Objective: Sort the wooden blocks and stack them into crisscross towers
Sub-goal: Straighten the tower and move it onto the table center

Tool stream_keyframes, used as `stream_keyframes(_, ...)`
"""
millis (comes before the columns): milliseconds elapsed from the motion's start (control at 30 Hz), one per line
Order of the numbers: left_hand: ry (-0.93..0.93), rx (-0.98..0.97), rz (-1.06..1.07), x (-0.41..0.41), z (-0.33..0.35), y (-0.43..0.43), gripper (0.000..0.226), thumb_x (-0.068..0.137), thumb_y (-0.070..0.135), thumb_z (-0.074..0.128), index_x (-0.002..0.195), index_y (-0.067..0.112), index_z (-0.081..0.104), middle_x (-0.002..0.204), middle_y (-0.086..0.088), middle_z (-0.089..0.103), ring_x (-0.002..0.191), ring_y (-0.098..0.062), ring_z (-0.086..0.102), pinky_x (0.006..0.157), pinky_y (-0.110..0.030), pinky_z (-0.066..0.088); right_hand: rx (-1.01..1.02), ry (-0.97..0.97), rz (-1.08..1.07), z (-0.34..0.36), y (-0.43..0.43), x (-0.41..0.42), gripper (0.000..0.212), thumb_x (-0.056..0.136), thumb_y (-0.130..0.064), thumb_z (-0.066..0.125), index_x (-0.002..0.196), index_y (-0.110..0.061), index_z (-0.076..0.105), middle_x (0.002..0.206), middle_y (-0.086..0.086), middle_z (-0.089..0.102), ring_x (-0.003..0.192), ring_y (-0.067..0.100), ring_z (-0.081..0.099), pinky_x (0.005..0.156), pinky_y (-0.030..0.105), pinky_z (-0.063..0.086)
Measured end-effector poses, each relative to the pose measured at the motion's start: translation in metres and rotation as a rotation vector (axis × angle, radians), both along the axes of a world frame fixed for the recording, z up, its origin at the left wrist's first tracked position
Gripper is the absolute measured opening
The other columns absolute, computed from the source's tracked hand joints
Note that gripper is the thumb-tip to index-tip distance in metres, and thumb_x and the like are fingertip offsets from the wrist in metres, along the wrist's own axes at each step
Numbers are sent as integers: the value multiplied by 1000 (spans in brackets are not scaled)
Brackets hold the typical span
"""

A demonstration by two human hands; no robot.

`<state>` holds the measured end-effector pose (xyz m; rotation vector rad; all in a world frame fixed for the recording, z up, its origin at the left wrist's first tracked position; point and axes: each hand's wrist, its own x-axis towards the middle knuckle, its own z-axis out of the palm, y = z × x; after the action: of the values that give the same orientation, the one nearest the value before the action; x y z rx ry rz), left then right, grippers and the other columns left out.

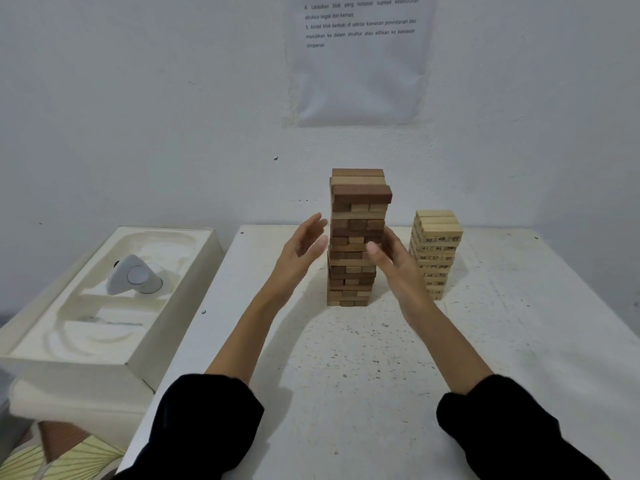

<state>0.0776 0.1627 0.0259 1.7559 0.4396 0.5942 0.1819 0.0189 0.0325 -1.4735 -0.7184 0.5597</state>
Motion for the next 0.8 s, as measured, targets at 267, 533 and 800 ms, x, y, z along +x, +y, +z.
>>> stream_keyframes(267, 24, -293, -38, -15, -44, -61, 68, 89, 67, -2, 147, 38, 16, 155, 17, 17, 142, 1, 14, 113, -20, 9, -109, 135, 33, -25, -22, -38, 62, 89, -59, 12, 147, -37, 16, 153, -15, 19, 140, 5, 14, 109, 30, 13)
stream_keyframes(533, 65, -269, -28, -14, -44, -71, 66, 87, 62, -8, 148, 37, 1, 156, 18, 0, 142, 2, -1, 110, -22, 2, -117, 127, 77, -33, -18, -43, 73, 79, -65, 9, 147, -38, 11, 155, -15, 14, 140, 3, 11, 105, 25, 11)
stream_keyframes(800, 76, -144, 22, -20, -31, -64, 51, 90, 68, 26, 135, 43, 28, 139, 27, 30, 124, 21, 26, 110, -26, 17, -66, 92, 27, -34, -17, -20, 63, 89, -55, 31, 147, -35, 18, 148, -20, 22, 133, -2, 18, 110, 31, 17)
